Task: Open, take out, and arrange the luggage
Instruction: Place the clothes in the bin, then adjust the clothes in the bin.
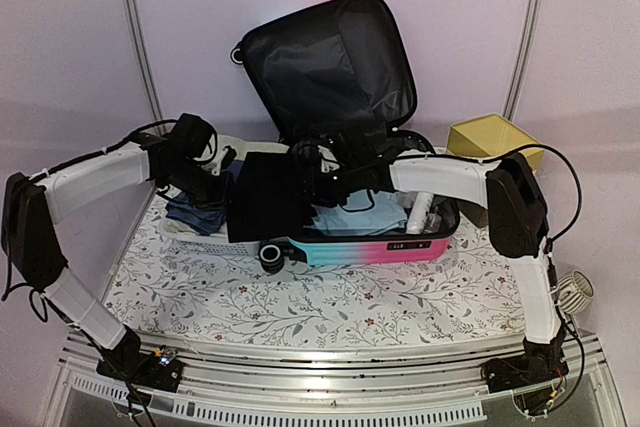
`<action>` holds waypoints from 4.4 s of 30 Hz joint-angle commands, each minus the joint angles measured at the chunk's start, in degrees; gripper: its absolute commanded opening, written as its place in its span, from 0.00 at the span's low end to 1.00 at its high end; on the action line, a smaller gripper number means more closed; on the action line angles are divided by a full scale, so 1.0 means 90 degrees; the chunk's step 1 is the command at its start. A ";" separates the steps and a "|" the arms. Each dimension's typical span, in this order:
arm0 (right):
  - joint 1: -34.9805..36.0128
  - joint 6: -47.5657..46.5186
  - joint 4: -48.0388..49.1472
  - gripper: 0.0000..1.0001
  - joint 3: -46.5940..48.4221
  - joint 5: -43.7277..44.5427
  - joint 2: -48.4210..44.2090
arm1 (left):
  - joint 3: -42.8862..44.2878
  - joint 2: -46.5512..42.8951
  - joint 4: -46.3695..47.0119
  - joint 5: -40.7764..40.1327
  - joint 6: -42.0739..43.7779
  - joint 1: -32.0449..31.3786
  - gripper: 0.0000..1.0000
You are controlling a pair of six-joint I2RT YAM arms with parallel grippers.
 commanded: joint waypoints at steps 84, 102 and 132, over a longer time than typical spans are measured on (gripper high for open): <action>-0.0572 -0.0352 0.1390 0.43 -0.2972 0.0722 -0.2309 | 0.1474 0.1209 0.1183 -0.0873 0.0725 0.2221 0.53; -0.0609 -0.0247 0.2987 0.41 -0.4826 0.0282 -0.3725 | -0.2828 0.0362 0.7066 0.1245 -0.1178 0.1526 0.00; -0.0616 -0.0730 0.3289 0.41 -0.7122 0.2003 -0.6636 | -0.0803 0.3325 0.6852 0.0479 -0.1153 0.0848 0.00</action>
